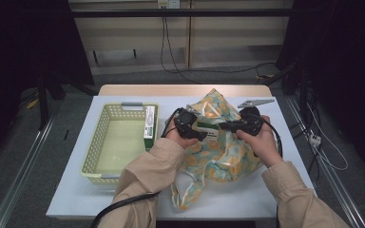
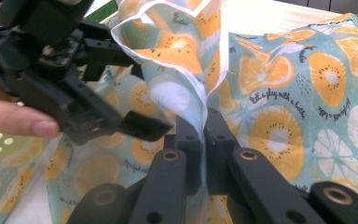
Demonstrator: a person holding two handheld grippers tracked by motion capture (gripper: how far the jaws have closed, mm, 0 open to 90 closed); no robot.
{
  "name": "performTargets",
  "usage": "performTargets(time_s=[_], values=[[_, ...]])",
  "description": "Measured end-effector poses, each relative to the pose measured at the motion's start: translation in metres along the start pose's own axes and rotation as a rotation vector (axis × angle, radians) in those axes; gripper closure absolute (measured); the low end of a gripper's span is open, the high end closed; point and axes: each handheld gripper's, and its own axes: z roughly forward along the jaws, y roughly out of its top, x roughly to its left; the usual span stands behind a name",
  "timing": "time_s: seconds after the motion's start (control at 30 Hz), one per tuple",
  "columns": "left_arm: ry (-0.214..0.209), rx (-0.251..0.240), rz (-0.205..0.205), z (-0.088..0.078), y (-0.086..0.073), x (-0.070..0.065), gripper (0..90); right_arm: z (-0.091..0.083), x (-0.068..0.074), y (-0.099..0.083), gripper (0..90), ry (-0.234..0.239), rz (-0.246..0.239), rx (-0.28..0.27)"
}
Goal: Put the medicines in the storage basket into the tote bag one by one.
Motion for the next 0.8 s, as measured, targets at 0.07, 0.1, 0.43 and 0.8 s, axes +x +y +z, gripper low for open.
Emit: performTargets(time_s=[0.07,0.1,0.43,0.8], values=[[-0.025,0.017,0.000,-0.002,0.001,-0.001,25.2,0.000,0.000,0.000,87.2,0.000,-0.001,-0.001],[-0.030,0.019,0.010,-0.004,0.001,-0.002,23.8,-0.001,0.000,0.000,87.2,0.001,0.000,0.000],[-0.133,0.039,0.073,-0.058,0.010,-0.017,15.7,-0.005,-0.002,-0.001,87.2,-0.014,0.011,-0.001],[-0.040,0.035,0.077,-0.117,0.003,0.019,14.2,-0.006,-0.002,-0.002,87.2,-0.019,0.011,-0.004]])
